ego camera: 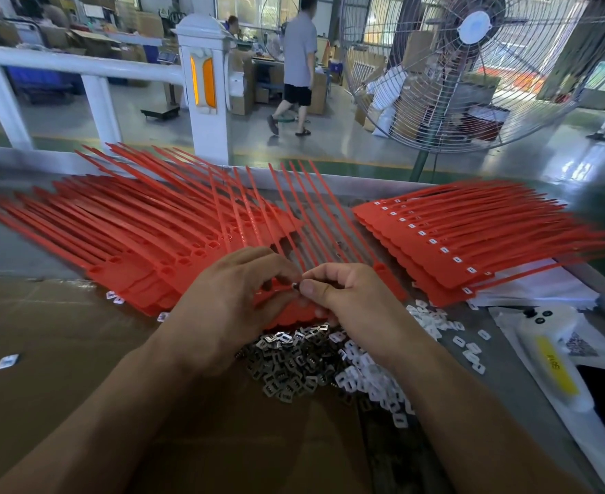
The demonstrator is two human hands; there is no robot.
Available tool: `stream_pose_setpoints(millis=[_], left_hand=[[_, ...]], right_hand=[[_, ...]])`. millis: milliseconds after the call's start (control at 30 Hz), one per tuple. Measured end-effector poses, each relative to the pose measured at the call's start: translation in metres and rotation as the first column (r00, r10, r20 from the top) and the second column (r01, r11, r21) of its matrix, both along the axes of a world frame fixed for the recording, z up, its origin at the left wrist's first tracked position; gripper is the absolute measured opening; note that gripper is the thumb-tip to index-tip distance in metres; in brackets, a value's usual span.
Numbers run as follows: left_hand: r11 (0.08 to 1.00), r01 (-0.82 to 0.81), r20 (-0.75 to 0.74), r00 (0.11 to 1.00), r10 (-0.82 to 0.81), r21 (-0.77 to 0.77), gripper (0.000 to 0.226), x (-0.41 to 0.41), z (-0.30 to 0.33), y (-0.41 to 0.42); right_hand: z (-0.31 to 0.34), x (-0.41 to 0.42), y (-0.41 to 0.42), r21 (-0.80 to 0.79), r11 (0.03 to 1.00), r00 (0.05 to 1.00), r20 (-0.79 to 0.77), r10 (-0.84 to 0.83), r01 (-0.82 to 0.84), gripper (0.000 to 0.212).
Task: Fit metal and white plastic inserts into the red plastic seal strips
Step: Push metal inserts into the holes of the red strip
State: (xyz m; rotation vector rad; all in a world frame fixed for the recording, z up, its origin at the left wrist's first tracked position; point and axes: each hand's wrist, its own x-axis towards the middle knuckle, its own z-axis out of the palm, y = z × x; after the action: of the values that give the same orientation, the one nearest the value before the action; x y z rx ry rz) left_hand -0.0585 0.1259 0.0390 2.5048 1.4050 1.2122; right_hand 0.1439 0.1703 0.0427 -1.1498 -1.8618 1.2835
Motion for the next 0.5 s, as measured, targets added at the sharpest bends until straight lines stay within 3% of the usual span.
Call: stream_pose_setpoints(millis=[133, 233, 333, 500], left_hand=[[0.998, -0.050, -0.053, 0.997, 0.053, 0.044, 0.018, 0.000, 0.004, -0.001], [0.979, -0.201, -0.012, 0.979, 0.201, 0.016, 0.013, -0.010, 0.005, 0.003], [0.902, -0.411, 0.053, 0.906, 0.420, -0.131, 0.005, -0.029, 0.000, 0.007], [0.800, -0.461, 0.063, 0.851, 0.521, -0.385, 0.012, -0.040, -0.004, 0.009]], right_hand=[[0.001, -0.001, -0.002, 0.004, 1.000, 1.000, -0.023, -0.015, 0.015, 0.016], [-0.003, -0.002, -0.001, 0.122, 0.989, 0.994, 0.056, -0.091, 0.083, 0.012], [-0.006, -0.003, -0.001, 0.226, 0.970, 0.978, 0.160, -0.133, 0.095, 0.012], [-0.008, -0.001, 0.001, 0.283, 0.958, 0.954, 0.271, -0.125, 0.045, 0.012]])
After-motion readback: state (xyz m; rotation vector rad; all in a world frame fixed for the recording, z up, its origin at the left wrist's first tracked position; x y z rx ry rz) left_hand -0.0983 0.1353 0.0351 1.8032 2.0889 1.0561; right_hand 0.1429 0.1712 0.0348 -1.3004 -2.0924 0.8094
